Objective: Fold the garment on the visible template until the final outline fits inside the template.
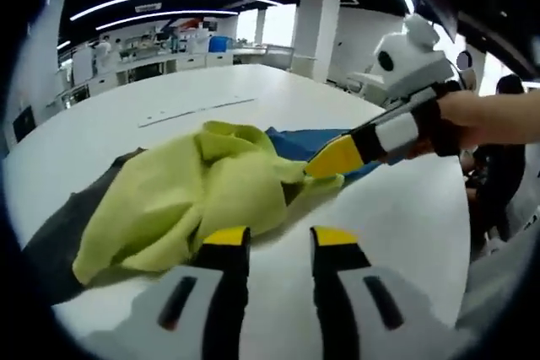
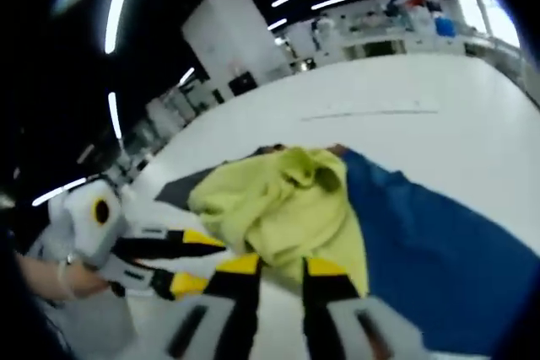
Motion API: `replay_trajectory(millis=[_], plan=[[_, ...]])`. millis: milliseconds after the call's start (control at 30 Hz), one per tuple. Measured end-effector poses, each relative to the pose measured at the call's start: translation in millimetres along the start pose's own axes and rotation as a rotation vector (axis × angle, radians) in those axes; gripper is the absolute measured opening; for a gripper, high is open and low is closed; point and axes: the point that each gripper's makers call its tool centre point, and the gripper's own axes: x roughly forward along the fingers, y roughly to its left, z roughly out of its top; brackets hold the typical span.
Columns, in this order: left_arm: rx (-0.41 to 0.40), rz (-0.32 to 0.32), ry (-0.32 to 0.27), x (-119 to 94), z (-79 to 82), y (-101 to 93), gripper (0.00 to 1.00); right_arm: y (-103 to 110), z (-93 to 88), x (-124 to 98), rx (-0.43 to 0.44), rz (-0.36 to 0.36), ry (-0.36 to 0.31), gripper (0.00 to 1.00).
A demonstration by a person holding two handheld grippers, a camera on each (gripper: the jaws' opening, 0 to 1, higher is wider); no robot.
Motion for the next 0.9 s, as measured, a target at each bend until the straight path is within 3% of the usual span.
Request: replay_trajectory(millis=[500,900], plan=[[-0.026,0.055,-0.003,15.2,6.9,3.6,0.13,-0.2,-1.0,8.2,0.003,0.017,-0.01,0.09],[-0.017,0.049,0.057,30.0,-3.1,6.0,0.11,-2.7,-1.4,15.9,0.019,0.037,-0.002,0.04]])
